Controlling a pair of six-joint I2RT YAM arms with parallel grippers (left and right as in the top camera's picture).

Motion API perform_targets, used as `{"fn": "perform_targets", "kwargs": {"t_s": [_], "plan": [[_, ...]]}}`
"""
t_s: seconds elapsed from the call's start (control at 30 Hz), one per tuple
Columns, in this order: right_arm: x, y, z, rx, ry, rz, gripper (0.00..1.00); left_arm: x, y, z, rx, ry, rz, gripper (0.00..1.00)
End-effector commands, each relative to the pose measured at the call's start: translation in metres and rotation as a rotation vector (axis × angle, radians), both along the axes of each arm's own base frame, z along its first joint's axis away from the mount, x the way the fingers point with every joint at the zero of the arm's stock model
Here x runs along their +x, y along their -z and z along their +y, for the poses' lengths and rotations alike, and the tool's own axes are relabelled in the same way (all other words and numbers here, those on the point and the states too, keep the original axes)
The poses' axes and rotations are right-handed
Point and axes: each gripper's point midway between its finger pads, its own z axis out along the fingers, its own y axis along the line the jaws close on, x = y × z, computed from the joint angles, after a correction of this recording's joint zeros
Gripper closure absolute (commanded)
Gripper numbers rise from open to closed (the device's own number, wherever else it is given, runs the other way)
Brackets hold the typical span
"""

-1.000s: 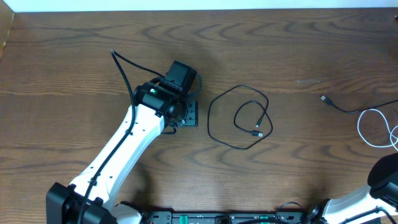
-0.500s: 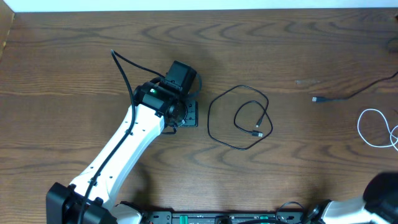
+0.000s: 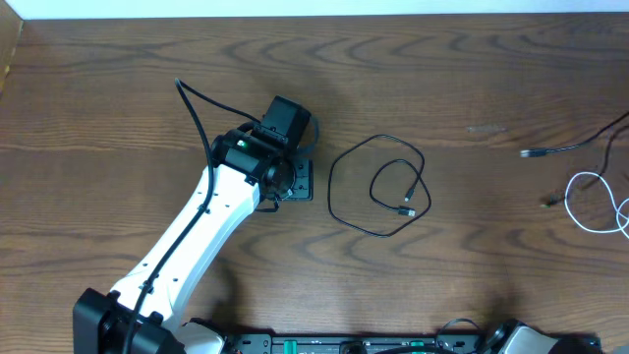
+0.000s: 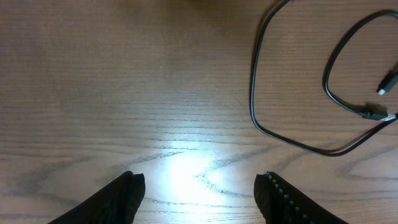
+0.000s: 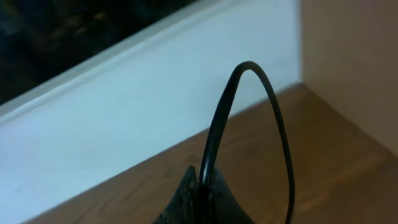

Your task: Untangle cables

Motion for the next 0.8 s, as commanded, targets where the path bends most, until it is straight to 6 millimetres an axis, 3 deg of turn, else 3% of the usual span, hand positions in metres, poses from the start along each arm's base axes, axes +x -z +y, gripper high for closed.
{"fn": "perform_targets", "kwargs": {"t_s": [0.0, 0.03, 0.13, 0.3, 0.43, 0.5, 0.6, 0.67, 0.77], "plan": [[-0.001, 0.034, -0.054, 0.062, 0.282, 0.092, 0.99, 0.001, -0.002, 0.002, 0.001, -0.014, -0.005, 0.37], [0.0, 0.042, -0.06, 0.067, 0.305, 0.113, 0.99, 0.001, -0.002, 0.002, 0.001, -0.014, -0.005, 0.37], [0.007, 0.091, -0.085, 0.091, 0.39, 0.26, 0.99, 0.001, -0.002, 0.002, 0.001, -0.014, -0.005, 0.38], [0.025, 0.173, -0.104, 0.168, 0.406, 0.471, 0.99, 0.001, -0.002, 0.002, 0.001, -0.014, -0.004, 0.37], [0.027, 0.217, -0.105, 0.221, 0.398, 0.594, 0.99, 0.001, -0.002, 0.002, 0.001, -0.014, -0.004, 0.37], [0.026, 0.229, -0.105, 0.235, 0.396, 0.627, 0.94, 0.001, -0.002, 0.002, 0.001, -0.014, -0.004, 0.38], [0.024, 0.231, -0.103, 0.226, 0.379, 0.646, 0.28, 0.001, -0.002, 0.002, 0.001, -0.014, -0.005, 0.38], [0.023, 0.233, -0.1, 0.235, 0.373, 0.659, 0.08, 0.001, -0.002, 0.002, 0.001, -0.014, -0.005, 0.37], [0.022, 0.236, -0.091, 0.264, 0.339, 0.676, 0.01, 0.001, -0.002, 0.002, 0.001, -0.014, -0.004, 0.37]]}}
